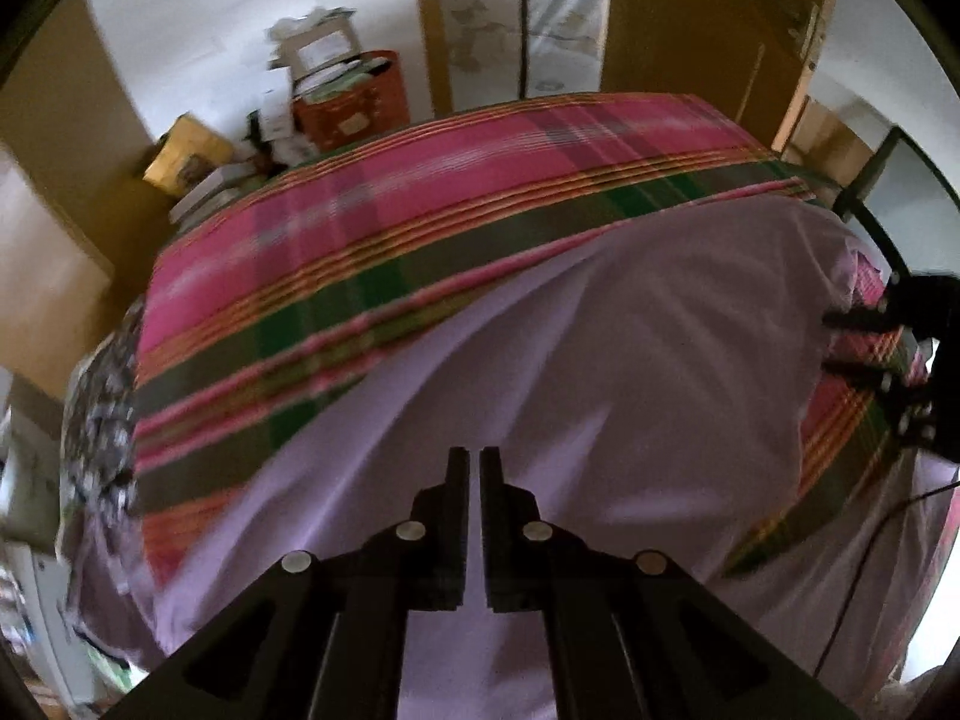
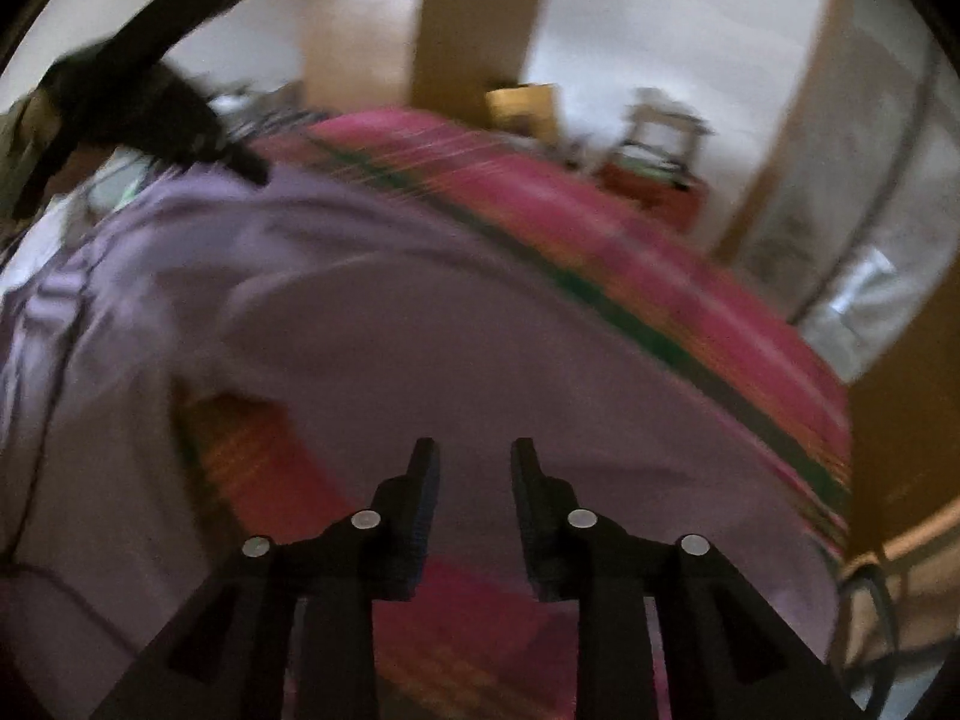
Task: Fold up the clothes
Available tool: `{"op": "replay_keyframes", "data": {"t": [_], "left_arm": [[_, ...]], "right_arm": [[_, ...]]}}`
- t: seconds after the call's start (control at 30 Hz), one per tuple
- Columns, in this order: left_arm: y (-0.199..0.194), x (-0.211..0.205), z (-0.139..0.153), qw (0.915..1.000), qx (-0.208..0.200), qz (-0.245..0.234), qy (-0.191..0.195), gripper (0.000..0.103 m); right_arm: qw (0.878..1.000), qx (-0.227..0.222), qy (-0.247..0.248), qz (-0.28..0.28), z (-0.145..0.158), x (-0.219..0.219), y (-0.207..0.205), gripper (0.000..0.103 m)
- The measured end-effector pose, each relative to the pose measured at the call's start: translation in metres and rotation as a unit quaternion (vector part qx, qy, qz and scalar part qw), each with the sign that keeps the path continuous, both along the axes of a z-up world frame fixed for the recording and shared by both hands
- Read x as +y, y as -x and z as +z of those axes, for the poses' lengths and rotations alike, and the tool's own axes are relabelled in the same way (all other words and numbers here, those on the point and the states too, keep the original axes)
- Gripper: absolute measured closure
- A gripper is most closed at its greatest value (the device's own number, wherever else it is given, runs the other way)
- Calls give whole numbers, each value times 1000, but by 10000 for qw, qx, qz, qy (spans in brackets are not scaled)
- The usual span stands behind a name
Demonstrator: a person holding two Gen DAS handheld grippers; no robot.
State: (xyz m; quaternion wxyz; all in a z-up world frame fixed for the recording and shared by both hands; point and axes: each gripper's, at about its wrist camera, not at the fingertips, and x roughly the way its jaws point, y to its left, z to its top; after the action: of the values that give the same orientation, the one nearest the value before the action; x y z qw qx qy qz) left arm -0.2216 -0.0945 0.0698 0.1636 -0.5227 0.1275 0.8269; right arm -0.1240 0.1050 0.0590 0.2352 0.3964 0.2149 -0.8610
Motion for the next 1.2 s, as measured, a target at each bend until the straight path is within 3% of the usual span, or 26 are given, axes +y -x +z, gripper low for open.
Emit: {"op": "replay_keyframes", "data": {"t": [0.13,0.4,0.43,0.53,0.63,0.97,1.2], "left_arm": [[-19,-32,-4,9997,-66,229,-55,100],[-30,-76,-32,9968,-407,642,-245,99],[-29,-78,-34,9965,-427,670,-273,99],[-26,-86,-42,9953,-489,754,-356,99],[-23,-94,-49,9940,-551,838,-440,99],[-4,-120,-52,9875,-515,1155,-943,99],[8,-132,-52,9866,-461,1252,-942,99]], "right_arm": [[9986,-32,-262,455,-13,-33,-13,69],[9946,237,-964,308,-33,-63,-3,69],[9944,252,-981,294,-34,-64,-2,72],[9917,272,-1219,302,-37,-67,-1,94],[9884,255,-1455,359,-41,-69,-4,98],[9720,408,-2296,273,-50,-57,-9,100],[9605,427,-2729,352,-55,-67,-7,98]]}}
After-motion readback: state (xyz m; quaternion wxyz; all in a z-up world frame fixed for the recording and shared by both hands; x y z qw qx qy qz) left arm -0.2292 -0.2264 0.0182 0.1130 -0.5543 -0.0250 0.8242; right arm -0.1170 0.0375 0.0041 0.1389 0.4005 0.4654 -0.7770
